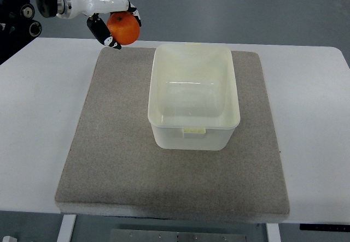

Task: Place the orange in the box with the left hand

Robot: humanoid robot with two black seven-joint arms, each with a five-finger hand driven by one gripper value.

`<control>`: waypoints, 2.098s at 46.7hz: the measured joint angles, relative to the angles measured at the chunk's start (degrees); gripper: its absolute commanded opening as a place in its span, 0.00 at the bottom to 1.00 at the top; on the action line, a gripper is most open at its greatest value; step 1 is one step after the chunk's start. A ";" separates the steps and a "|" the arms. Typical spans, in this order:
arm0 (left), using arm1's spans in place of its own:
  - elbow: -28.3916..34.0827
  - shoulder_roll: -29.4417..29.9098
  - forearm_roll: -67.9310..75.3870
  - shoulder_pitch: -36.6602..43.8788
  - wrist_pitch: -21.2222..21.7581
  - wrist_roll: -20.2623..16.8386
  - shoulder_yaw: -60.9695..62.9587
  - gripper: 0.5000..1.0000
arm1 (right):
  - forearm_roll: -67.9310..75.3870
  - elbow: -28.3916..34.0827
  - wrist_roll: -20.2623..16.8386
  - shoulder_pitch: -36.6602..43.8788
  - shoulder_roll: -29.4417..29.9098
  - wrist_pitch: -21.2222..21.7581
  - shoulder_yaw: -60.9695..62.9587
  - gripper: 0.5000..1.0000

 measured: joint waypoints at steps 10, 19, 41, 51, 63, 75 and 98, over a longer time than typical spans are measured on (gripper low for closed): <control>-7.19 -0.47 -3.26 -0.24 -3.45 -2.22 -0.33 0.00 | 0.00 0.00 0.00 0.00 0.00 0.00 0.00 0.86; -8.28 -5.83 -2.93 0.33 -3.05 -2.13 -0.42 0.00 | -0.01 0.00 -0.01 -0.01 0.00 0.00 0.00 0.86; -2.50 -16.84 2.14 3.74 -2.56 -1.31 0.38 0.40 | -0.02 0.00 -0.01 0.00 0.00 0.00 0.00 0.86; -2.39 -17.17 2.30 6.20 -0.39 -1.31 0.33 0.93 | -0.02 0.00 -0.01 0.00 0.00 0.00 -0.01 0.86; -1.88 -16.87 2.28 6.94 0.31 -1.31 0.36 0.98 | -0.02 0.00 -0.01 0.00 0.00 0.00 0.00 0.86; -2.49 -13.78 -2.36 7.30 8.72 -1.41 -2.37 0.99 | -0.01 0.00 0.01 0.01 0.00 0.00 0.00 0.86; 8.01 -9.97 -45.44 9.34 11.62 -1.34 -6.19 0.99 | -0.01 0.00 0.00 0.00 0.00 0.00 0.00 0.86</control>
